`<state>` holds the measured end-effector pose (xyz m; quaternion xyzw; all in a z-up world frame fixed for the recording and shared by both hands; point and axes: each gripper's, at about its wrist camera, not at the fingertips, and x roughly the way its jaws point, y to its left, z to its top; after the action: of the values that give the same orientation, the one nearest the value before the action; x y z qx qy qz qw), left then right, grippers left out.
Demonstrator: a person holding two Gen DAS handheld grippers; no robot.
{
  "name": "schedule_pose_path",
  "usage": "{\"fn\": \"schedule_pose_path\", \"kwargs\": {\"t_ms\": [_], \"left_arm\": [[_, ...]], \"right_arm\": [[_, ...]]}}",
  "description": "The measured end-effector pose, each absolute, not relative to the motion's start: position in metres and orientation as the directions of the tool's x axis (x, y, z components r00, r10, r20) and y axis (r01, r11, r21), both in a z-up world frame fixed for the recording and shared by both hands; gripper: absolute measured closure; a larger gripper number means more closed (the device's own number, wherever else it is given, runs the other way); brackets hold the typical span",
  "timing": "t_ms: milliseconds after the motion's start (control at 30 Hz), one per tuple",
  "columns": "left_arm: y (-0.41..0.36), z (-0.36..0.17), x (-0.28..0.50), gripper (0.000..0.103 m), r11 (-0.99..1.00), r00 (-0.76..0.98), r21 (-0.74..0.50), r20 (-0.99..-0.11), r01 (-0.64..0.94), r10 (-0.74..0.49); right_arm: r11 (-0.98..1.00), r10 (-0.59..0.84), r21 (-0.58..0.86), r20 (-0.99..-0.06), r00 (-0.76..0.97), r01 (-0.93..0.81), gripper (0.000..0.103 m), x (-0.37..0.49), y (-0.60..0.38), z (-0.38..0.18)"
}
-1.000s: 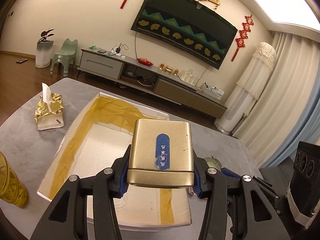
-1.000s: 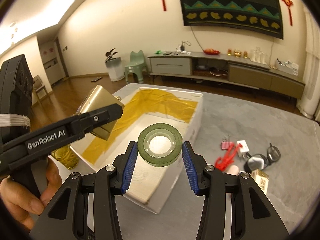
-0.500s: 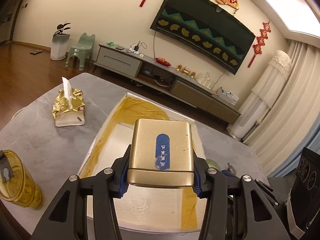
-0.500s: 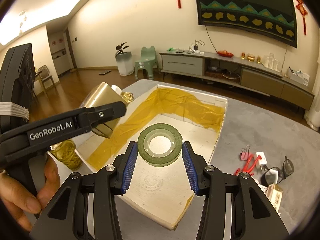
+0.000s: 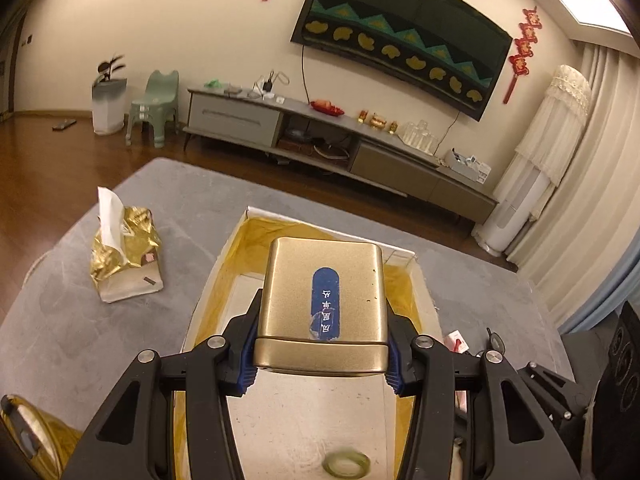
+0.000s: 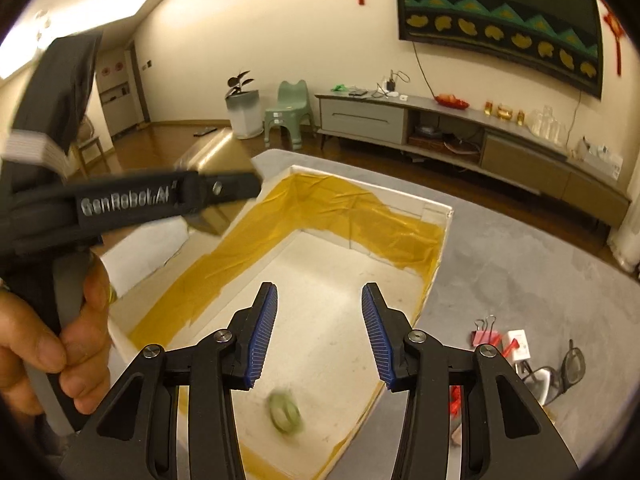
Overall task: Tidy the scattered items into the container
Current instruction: 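Open the right gripper to drop the tape while the left gripper releases the gold box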
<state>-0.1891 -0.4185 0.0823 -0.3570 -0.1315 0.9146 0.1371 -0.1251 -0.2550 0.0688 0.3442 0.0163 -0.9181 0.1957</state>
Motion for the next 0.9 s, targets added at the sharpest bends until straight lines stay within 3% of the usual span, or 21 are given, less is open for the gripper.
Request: {"fn": "schedule_pose_path", "kwargs": {"t_ms": [167, 900], "left_arm": [[-0.416, 0.067, -0.202, 0.053, -0.935, -0.676, -0.336, -0.663, -0.117, 0.322], [-0.397, 0.078, -0.167, 0.053, -0.958, -0.708, -0.222, -0.646, -0.183, 0.285]], "right_arm": [[-0.921, -0.365, 0.157, -0.665, -0.651, 0.356, 0.056, -0.136, -0.242, 0.060], [-0.895, -0.424, 0.165, -0.605, -0.674, 0.415, 0.051, -0.089, -0.230, 0.052]]}}
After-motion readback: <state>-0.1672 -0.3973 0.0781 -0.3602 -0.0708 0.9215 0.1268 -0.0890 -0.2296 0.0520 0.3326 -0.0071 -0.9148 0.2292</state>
